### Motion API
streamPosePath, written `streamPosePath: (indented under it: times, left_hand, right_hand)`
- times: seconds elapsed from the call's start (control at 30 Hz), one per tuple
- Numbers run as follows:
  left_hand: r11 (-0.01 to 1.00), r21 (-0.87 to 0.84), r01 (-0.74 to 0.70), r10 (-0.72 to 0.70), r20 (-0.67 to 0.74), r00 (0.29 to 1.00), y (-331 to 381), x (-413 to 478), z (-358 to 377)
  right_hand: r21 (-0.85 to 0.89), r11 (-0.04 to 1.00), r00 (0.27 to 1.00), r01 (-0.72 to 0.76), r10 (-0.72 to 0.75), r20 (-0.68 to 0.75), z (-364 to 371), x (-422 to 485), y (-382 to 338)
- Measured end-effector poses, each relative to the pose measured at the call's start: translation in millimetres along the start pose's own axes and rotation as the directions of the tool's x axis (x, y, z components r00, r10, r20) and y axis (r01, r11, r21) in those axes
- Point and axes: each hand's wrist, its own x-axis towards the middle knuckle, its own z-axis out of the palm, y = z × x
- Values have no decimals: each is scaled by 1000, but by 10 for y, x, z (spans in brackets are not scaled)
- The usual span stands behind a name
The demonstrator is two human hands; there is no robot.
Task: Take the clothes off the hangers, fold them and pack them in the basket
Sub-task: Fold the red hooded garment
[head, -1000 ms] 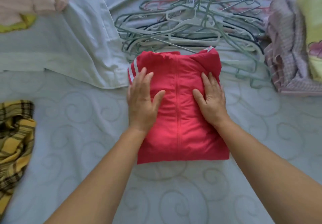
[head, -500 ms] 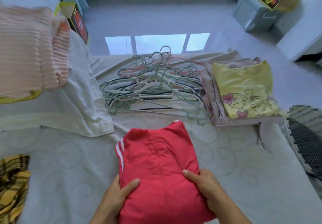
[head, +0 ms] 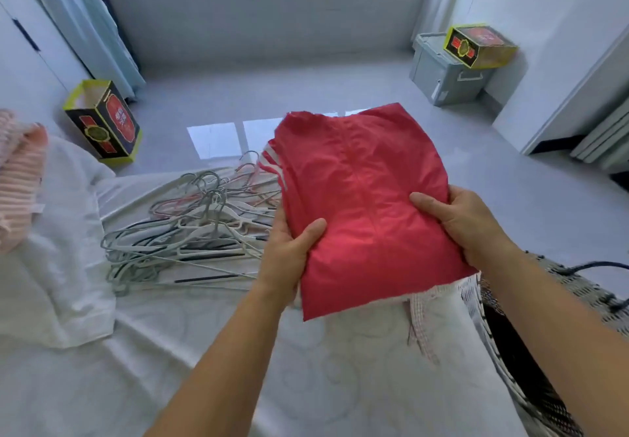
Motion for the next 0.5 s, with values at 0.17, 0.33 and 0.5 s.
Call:
streamPosePath:
  times: [0.17, 0.33, 0.5]
  left_hand:
    - [929, 328, 170, -147, -94, 985, -980, 481, 447]
    - [595, 790, 150, -106, -108, 988, -1467, 404, 713]
    - [369, 897, 242, -143, -203, 969, -1860, 618, 638]
  right_hand:
    - [-494, 866, 997, -77, 55, -59, -40, 615, 1020]
    - [-652, 755, 996, -69, 17, -86, 287, 816, 1552]
    - [-722, 692, 997, -23, -34, -65, 443, 1004, 1793]
